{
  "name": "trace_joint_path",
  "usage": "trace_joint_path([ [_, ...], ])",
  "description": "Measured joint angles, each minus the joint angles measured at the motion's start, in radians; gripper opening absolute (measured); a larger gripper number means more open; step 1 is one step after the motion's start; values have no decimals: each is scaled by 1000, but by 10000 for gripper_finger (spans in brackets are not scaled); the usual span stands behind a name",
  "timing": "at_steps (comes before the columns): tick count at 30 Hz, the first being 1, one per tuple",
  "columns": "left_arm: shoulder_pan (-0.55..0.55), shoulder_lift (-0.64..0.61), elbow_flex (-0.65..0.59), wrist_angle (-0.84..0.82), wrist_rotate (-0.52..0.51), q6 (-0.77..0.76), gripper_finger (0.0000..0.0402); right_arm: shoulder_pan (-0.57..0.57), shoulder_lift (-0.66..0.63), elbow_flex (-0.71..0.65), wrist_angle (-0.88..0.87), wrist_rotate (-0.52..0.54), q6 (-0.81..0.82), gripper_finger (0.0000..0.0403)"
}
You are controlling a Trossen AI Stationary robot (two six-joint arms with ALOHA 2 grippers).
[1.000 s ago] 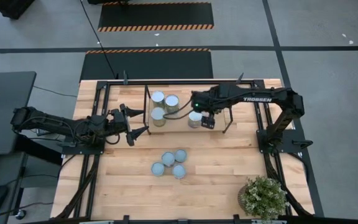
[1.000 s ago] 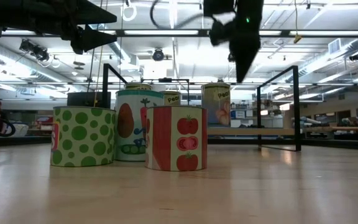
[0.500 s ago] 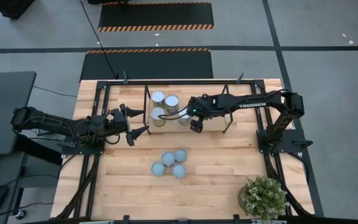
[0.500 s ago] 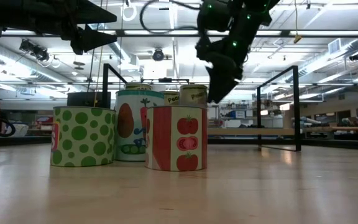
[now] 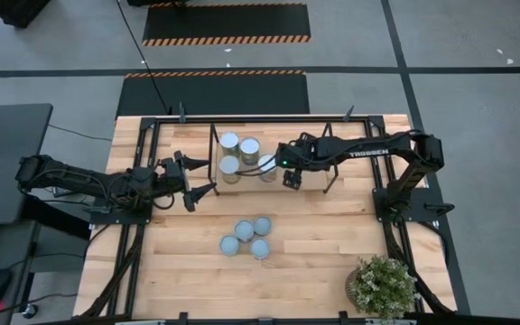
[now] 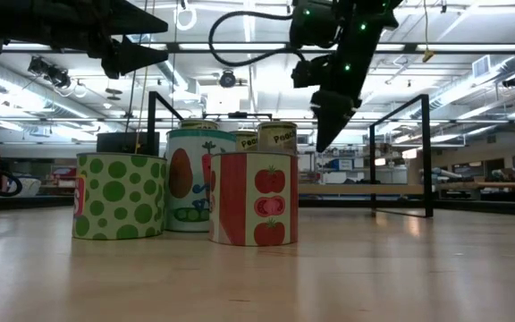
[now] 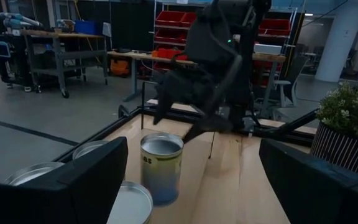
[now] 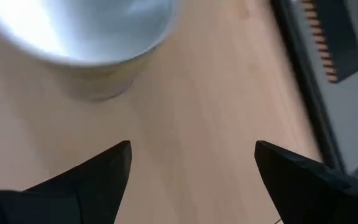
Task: Pick and place cans onto a shelf
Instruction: Put the canned peaches on the shelf
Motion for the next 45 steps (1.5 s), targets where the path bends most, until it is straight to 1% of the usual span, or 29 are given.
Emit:
trace_joint_path([
  [2,0,0,0,-2,0,0,370,-9,0,-21,67,-2,-4,348],
  [4,0,0,0,-4,0,0,370,-15,0,-51,157,-30,-4,348],
  [9,0,0,0,-4,0,0,370,-12,0,-132,368,-163,36,348],
  [11,0,0,0,-4,0,0,370,-4,1,-141,408,-186,51,348],
  [16,0,0,0,-4,0,0,370,9,-2,-141,406,-183,34,348],
  [20,0,0,0,-4,0,0,370,9,-5,-119,298,-182,32,348],
  [22,0,0,0,-4,0,0,370,9,-6,-112,255,-132,31,348],
  [24,0,0,0,-4,0,-1,370,9,-5,-112,247,-83,31,348],
  [29,0,0,0,-4,0,-5,370,9,0,-113,335,-72,0,348],
  [32,0,0,0,-4,0,-4,370,9,0,-140,465,-79,-22,348],
  [37,0,0,0,-4,0,-1,370,9,0,-152,577,-106,-56,348],
  [41,0,0,0,-4,0,-1,370,10,0,-145,552,-122,-64,348],
  [45,0,0,0,-4,0,-1,370,15,-1,-144,488,-125,-74,348],
])
